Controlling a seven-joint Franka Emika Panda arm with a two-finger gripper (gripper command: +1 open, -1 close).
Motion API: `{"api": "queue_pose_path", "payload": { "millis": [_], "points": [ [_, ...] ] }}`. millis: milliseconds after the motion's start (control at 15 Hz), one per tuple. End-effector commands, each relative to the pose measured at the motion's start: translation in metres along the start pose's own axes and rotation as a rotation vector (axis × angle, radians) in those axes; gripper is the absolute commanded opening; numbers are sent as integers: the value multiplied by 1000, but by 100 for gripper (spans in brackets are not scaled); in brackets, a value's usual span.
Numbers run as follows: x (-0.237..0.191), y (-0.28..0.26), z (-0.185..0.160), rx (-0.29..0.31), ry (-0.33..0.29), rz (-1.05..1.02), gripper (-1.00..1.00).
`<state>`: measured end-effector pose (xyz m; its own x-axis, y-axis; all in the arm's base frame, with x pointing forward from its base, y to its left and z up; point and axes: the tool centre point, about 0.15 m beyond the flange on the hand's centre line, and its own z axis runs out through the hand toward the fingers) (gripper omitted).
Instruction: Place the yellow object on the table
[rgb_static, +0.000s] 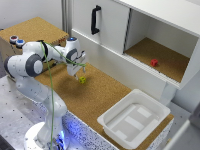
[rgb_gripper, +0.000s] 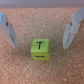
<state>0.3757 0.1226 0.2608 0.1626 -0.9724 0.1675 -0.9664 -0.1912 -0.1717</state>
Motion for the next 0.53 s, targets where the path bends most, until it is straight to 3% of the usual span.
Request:
{"api": "queue_pose_path", "payload": {
  "millis": [0,267,467],
  "points": [
    [11,3,-10,-23,-51,-190,100],
    [26,6,-18,-86,-46,-548,100],
    [41,11,-10,-72,-53,-818,100]
  ]
}}
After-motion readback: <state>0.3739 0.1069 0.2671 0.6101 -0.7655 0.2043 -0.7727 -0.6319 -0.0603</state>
